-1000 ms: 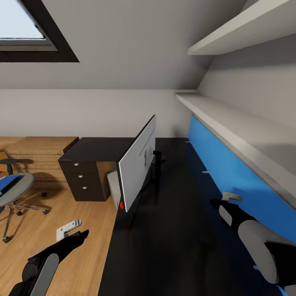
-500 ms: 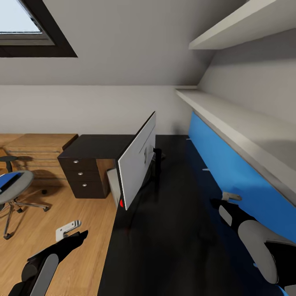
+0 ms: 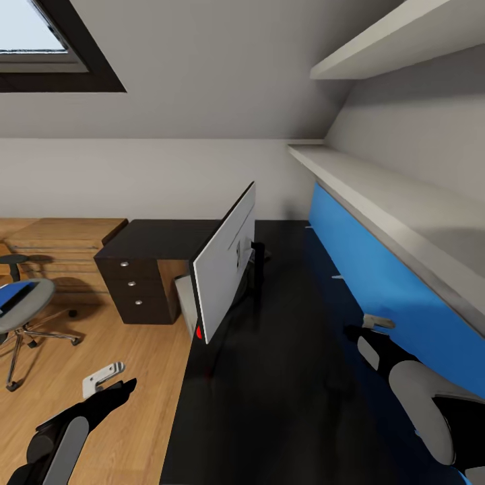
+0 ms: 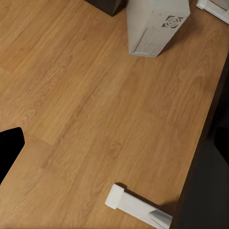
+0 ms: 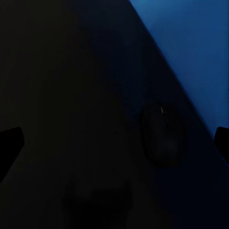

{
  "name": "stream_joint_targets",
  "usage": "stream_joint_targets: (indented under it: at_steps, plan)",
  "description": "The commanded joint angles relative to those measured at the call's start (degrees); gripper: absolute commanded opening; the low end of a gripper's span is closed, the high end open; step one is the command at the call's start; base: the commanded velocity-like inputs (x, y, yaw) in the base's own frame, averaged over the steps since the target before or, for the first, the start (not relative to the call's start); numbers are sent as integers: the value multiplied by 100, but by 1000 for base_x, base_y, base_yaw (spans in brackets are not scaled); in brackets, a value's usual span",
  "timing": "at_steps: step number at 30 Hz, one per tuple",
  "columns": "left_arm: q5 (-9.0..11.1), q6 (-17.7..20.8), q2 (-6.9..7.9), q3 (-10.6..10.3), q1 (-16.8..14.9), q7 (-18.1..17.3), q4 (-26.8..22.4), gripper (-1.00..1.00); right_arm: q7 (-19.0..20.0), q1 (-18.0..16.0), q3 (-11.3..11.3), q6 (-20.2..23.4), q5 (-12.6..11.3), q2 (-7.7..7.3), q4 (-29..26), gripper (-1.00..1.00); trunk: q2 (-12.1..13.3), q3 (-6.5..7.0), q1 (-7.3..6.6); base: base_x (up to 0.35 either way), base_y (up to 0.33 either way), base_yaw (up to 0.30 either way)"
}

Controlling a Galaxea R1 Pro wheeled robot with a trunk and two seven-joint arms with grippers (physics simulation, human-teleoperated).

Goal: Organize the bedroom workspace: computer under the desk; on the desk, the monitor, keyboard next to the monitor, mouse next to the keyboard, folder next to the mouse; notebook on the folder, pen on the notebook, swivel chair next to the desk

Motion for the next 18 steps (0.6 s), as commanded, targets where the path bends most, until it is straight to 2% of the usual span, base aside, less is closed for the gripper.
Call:
stream_joint_targets:
  at_steps: [1, 18]
  plan:
    - [61, 20, 1, -1, -5, 48, -8, 100, -15, -2, -14, 29, -37, 1, -12, 100, -8, -9, 2, 0, 0, 0]
    - [57, 37, 1, 6, -6, 48, -9, 100, -27, -2, 0, 41, -38, 28, -13, 100, -8, -9, 2, 0, 0, -5]
